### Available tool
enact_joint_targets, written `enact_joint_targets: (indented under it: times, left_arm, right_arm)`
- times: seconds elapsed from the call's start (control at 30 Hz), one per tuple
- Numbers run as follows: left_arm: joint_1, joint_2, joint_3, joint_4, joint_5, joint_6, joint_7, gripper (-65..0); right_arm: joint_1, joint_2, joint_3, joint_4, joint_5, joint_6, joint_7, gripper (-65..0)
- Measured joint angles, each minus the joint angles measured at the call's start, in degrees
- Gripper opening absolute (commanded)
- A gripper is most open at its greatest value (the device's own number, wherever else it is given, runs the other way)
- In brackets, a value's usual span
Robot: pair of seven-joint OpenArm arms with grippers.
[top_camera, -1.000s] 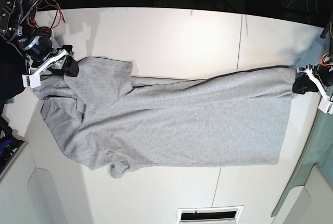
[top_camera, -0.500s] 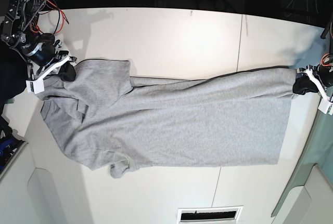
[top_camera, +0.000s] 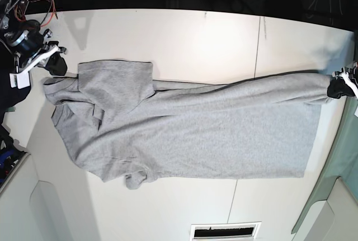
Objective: Layout the t-shirt on the table in an organized manner, then fold the t-shirt properly
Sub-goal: 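Lower the stretched t-shirt onto the table with both grippers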
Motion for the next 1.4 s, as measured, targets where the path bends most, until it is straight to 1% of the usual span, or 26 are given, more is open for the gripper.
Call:
enact_joint_targets:
  times: [0.1,0.13,0.2,0.23,0.27,0.3,0.4,0.57,0.7,0.73,0.77,0.83,0.9,0.97,1.03,1.1,1.17,1.27,1.33,1.4]
  left_arm:
    - [-0.1,0.0,-0.2,0.0,-1.7,0.0,0.0,-65.0]
    - [0.0,0.0,-0.2,0.0,-1.6,0.0,0.1,-65.0]
    - [0.2,0.2,-0.2,0.0,-1.6,0.0,0.5,-65.0]
    - [0.2,0.3,-0.2,0.0,-1.5,0.0,0.5,-65.0]
    - [0.2,0.3,-0.2,0.0,-1.6,0.0,0.4,-65.0]
    - [0.1,0.4,-0.2,0.0,-1.6,0.0,0.5,-65.0]
    - [0.2,0.5,-0.2,0.0,-1.6,0.0,0.5,-65.0]
    - [0.2,0.5,-0.2,0.0,-1.6,0.0,0.5,-65.0]
    - [0.2,0.5,-0.2,0.0,-1.6,0.0,0.5,-65.0]
    - [0.2,0.5,-0.2,0.0,-1.6,0.0,0.5,-65.0]
    - [0.3,0.5,-0.2,0.0,-1.6,0.0,0.4,-65.0]
    - [0.3,0.5,-0.2,0.0,-1.6,0.0,0.5,-65.0]
    - [0.3,0.5,-0.2,0.0,-1.6,0.0,0.5,-65.0]
    - [0.3,0.5,-0.2,0.0,-1.6,0.0,0.5,-65.0]
    - [0.3,0.5,-0.2,0.0,-1.6,0.0,0.5,-65.0]
    - [0.3,0.3,-0.2,0.0,-1.6,0.0,0.6,-65.0]
    - [0.4,-0.5,-0.3,0.0,-4.3,0.0,2.1,-65.0]
    - [1.4,-1.9,-3.1,2.6,-9.2,0.0,7.0,-65.0]
    - [3.0,-2.2,-6.1,6.3,-11.4,0.0,10.7,-65.0]
    - [5.0,-2.2,-8.9,10.3,-12.7,0.0,11.2,-65.0]
  right_arm:
    - [-0.3,0.0,0.0,0.0,-0.2,0.0,1.6,-65.0]
    - [-0.1,0.0,-0.2,0.0,-0.1,0.0,1.9,-62.3]
    - [0.4,0.0,-0.9,-0.7,-0.3,0.0,2.6,-45.2]
    - [0.4,0.0,-1.5,-1.3,-1.2,0.0,4.1,-38.9]
    - [0.4,0.0,-2.3,-2.1,-2.7,0.0,5.8,-35.6]
    - [0.4,0.0,-3.1,-3.0,-4.0,0.0,7.2,-35.1]
    - [0.4,0.0,-6.1,-7.0,-8.0,0.0,11.1,-35.1]
    - [0.3,0.0,-9.9,-12.3,-8.8,-0.3,17.4,-35.3]
    - [2.3,-0.6,-10.4,-13.5,-10.3,-0.5,17.5,-35.9]
    - [2.9,-0.9,-10.4,-13.6,-10.3,-0.5,17.4,-38.2]
    - [3.5,-1.3,-10.4,-13.6,-10.0,-0.5,17.4,-41.8]
    - [4.6,-1.9,-10.5,-13.6,-10.0,-0.5,15.6,-52.3]
    - [5.5,-2.3,-10.5,-13.7,-10.1,-0.5,14.0,-64.6]
    - [6.2,-2.2,-10.5,-13.7,-10.1,-0.5,12.9,-65.0]
    - [6.7,-2.1,-10.5,-13.6,-8.9,-0.5,9.9,-65.0]
    - [6.4,-2.1,-10.4,-12.3,-5.8,-0.5,5.9,-65.0]
    - [5.6,-2.2,-9.9,-9.1,-3.3,-0.5,1.9,-65.0]
    - [2.0,-2.2,-8.0,-0.8,-0.9,-0.6,0.5,-65.0]
    - [-1.6,-1.3,-6.8,3.9,-0.4,-0.3,0.7,-65.0]
    - [-4.9,-1.0,-5.2,7.1,-0.2,-0.5,0.3,-65.0]
